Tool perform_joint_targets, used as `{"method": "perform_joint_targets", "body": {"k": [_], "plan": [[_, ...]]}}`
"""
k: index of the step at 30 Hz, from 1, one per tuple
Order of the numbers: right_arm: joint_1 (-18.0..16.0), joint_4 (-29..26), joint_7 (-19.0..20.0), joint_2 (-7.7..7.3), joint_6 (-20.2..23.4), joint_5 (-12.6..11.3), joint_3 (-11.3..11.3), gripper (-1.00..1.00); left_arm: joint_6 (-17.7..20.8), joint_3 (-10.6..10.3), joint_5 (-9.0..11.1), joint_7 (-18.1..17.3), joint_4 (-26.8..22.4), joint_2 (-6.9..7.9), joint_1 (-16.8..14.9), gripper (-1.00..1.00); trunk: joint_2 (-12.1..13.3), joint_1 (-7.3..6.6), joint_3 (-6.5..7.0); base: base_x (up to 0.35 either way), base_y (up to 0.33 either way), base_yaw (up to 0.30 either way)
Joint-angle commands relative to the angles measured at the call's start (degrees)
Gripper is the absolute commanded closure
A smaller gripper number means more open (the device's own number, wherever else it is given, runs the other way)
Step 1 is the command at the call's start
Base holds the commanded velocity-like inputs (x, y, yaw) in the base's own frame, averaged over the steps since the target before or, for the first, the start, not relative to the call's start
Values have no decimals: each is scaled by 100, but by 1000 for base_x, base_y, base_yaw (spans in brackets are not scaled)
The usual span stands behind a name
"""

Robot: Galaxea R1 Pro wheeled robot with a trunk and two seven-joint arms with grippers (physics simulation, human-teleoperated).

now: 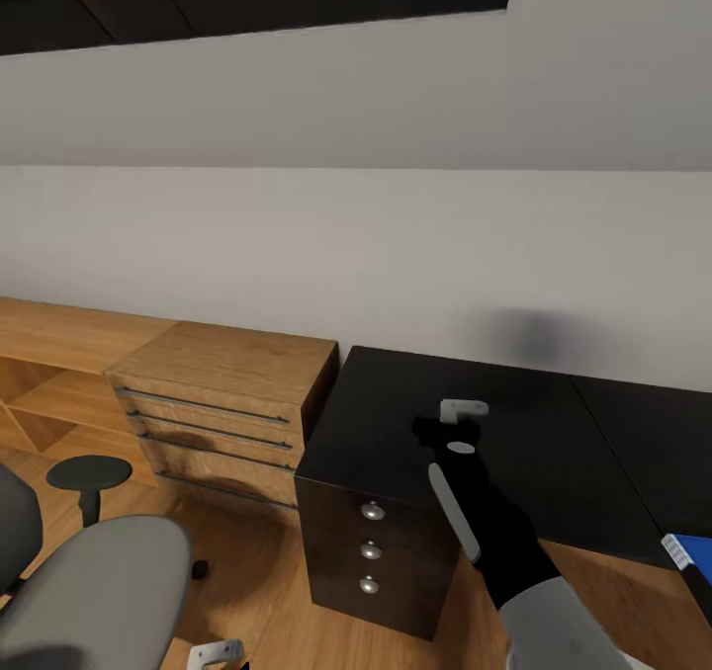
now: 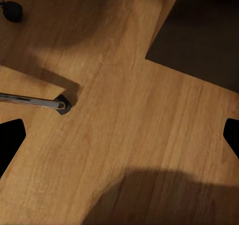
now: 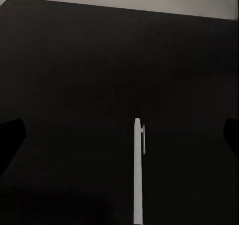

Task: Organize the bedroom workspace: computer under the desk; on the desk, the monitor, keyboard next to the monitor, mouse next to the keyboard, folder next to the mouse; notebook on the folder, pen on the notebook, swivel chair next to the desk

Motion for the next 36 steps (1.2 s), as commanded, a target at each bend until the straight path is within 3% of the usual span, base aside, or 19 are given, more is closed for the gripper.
{"method": "perform_joint_targets", "body": {"k": [1, 18, 23, 28, 36], "plan": [[-43, 43, -83, -3, -9, -51, 10, -100, -8, 48, -26, -41, -11, -2, -3, -100, -3, 0, -6, 0, 0, 0], [-129, 514, -124, -28, -363, -59, 13, -100, -8, 48, -26, -41, -11, -2, -3, -100, -3, 0, -6, 0, 0, 0], [-88, 432, -131, 32, -202, -223, -149, -100, 5, 95, -15, -41, -11, -65, -3, -100, -4, 0, -6, 0, 0, 0], [-81, 473, -125, 8, -235, -95, -62, -100, 1, 93, -21, -47, -11, -71, -3, -100, -4, 0, -6, 0, 0, 0], [-64, 481, -123, -34, -408, -57, -17, -100, -7, 92, -21, -49, -11, -64, -3, -100, 317, -176, 137, 0, 0, 0]]}}
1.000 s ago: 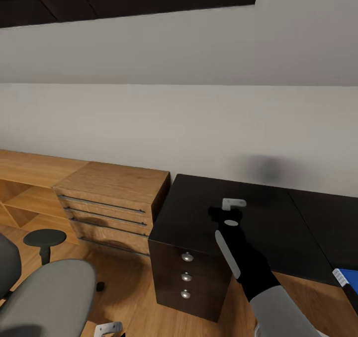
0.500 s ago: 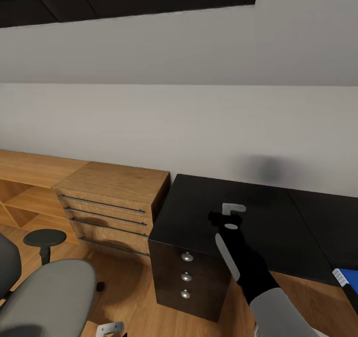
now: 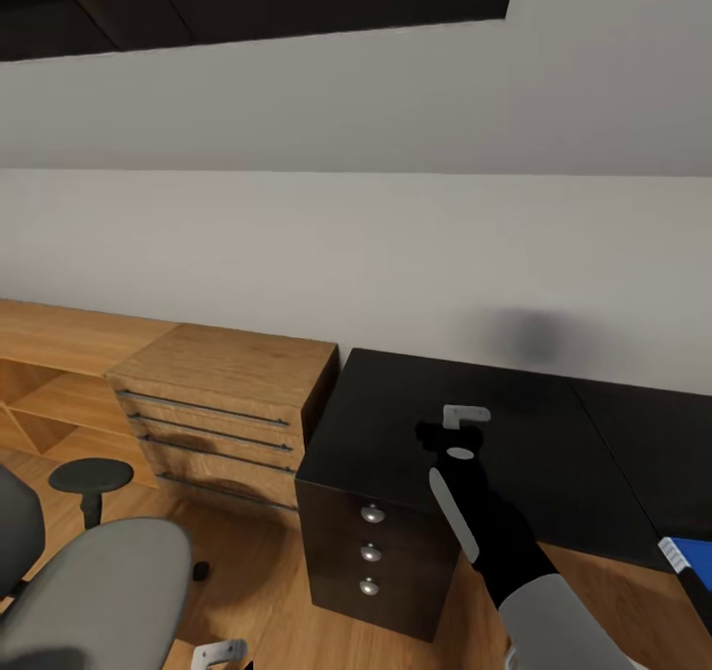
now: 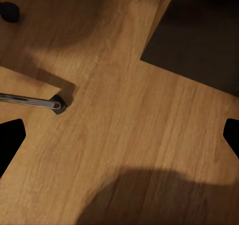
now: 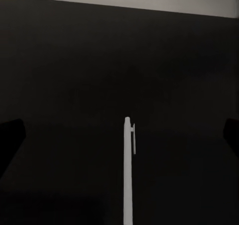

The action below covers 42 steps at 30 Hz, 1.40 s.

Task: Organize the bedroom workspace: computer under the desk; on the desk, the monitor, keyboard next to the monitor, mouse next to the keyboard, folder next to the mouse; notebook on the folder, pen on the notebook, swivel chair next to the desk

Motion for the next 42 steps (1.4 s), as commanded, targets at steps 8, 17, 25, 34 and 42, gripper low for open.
{"method": "perform_joint_targets", "body": {"k": [8, 17, 25, 34, 42], "plan": [[3, 1, -49, -7, 10, -50, 19, -100, -9, 48, -24, -34, -11, -1, -3, -100, 319, -176, 138, 0, 0, 0], [38, 21, -56, -10, 24, -42, 19, -100, -9, 48, -24, -33, -11, 6, -3, -100, 680, -374, 300, 0, 0, 0], [78, 87, -54, -25, 29, -46, 16, -100, -9, 48, -24, -33, -11, 7, -3, -100, 1001, -550, 443, 0, 0, 0], [82, 132, -51, -33, 126, -52, 13, -100, 12, 49, -24, -33, -11, 13, -3, -100, 1201, -660, 533, 0, 0, 0], [83, 238, -51, -24, 545, -60, -120, -100, 17, 48, -24, -33, -11, 11, -3, -100, 1201, -660, 533, 0, 0, 0]]}}
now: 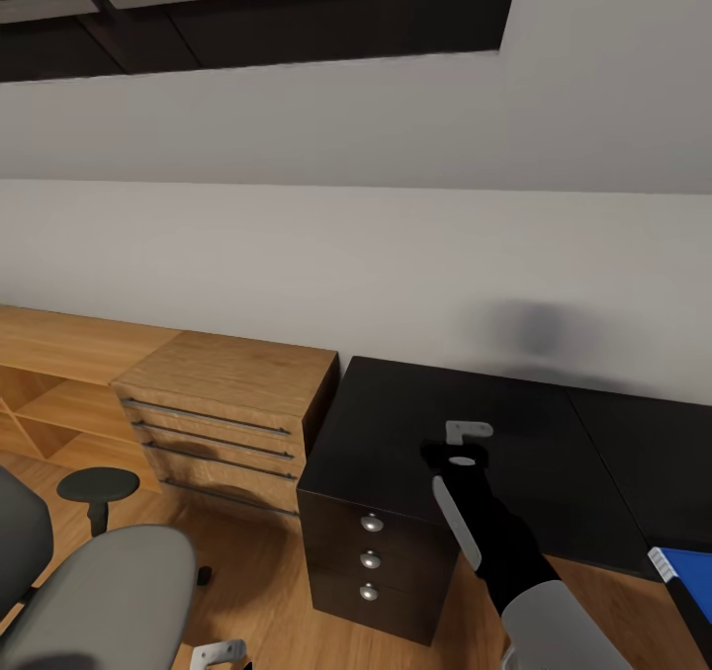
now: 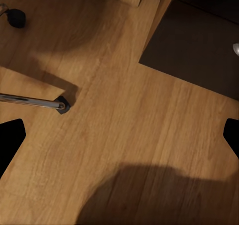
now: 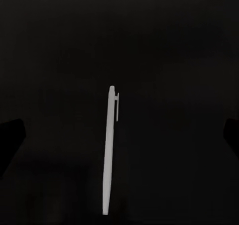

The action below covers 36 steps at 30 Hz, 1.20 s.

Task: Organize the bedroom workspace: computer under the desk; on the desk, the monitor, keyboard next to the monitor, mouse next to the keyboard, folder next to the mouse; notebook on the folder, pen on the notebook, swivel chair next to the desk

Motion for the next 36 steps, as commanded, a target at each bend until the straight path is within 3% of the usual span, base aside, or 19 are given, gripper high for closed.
{"method": "perform_joint_targets", "body": {"k": [1, 7, 13, 24, 36], "plan": [[-5, 0, -55, 0, 140, -62, -21, -100, -8, 48, -27, -41, -11, 0, -3, -100, -4, 0, -7, 0, 0, 0], [-5, -1, -54, 10, 520, -109, -148, -100, -8, 48, -27, -41, -11, 2, -3, -100, -4, 0, -7, 0, 0, 0], [-5, -3, -54, 7, 803, -308, -199, -100, -8, 48, -27, -41, -11, 1, -3, -100, -4, 0, -7, 0, 0, 0], [-5, -3, -52, 5, 987, -400, -214, -100, -14, 48, -27, -41, -11, -5, -3, -100, -4, 0, -7, 8, 0, 0], [-5, 12, -38, 5, 1019, -405, -207, -100, -20, 48, -27, -41, -11, 1, -3, -100, -4, 0, -7, 175, 0, 0]]}}
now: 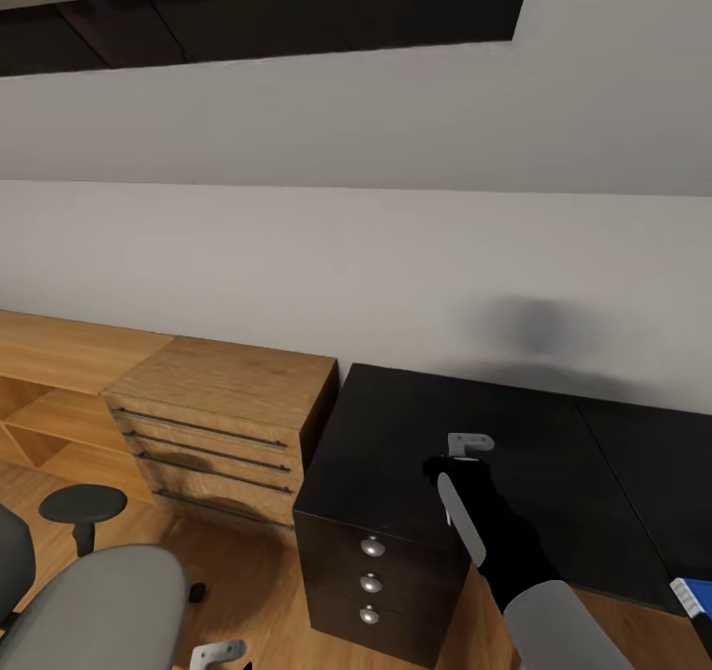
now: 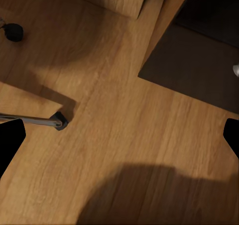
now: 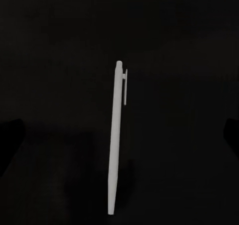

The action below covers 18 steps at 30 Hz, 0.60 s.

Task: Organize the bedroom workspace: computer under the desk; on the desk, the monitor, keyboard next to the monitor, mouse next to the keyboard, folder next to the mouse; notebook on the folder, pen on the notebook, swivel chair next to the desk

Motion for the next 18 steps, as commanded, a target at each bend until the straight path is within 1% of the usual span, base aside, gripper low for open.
{"method": "perform_joint_targets", "body": {"k": [1, 5, 10, 18], "plan": [[-5, -5, -57, -2, 11, -62, 13, -100, -7, 48, -27, -41, -11, -2, -3, -100, -4, 1, -7, 46, 0, 0], [-5, 1, -56, -2, 12, -120, 13, -100, -6, 48, -27, -41, -11, -2, -3, -100, -4, 1, -7, 22, 0, 0], [-5, 103, -52, -2, 7, -260, 13, -100, -5, 49, -27, -41, -11, -4, -3, -100, -4, 1, -7, 13, 0, 0], [-5, 265, -35, -2, -6, -326, 16, -100, 2, 48, -27, -41, -11, -8, -3, -100, -4, 1, -7, 25, 0, 0]]}}
